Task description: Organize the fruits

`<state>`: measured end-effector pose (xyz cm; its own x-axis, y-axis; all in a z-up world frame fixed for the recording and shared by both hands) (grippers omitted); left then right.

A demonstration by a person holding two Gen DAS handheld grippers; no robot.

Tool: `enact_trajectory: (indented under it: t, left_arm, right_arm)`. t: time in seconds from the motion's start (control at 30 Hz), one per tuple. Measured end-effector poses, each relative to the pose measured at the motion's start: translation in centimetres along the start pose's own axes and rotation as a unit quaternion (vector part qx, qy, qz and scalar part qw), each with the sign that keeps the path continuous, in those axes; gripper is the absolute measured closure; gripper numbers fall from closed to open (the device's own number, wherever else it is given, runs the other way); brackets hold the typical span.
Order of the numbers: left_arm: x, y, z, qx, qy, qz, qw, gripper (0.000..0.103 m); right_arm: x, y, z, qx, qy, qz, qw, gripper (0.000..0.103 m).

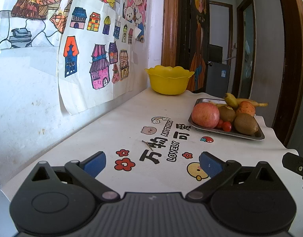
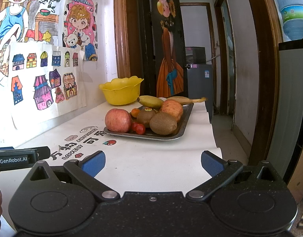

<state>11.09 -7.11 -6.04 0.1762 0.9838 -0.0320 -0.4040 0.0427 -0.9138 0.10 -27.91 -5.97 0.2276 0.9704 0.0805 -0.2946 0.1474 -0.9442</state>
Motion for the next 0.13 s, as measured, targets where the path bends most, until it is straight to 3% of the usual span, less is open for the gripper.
enact_trajectory:
  t: [0.13]
  left_arm:
    - [-0.01, 0.0, 0.0, 0.0, 0.001, 0.0, 1.0, 0.0]
  right_arm:
    - [-0.02, 0.05, -0.04, 0.0, -0.001, 0.0, 1.0, 0.001]
Point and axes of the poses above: each gripper's, at about its wrist camera, not at the fingertips, and z roughly against the way its jaws point, x to its left, y to its underside, the point moved 10 cm from there along -z, roughly the way its jaws point, and after that the axes turned 1 degree about -y, right-handed, at the moved point
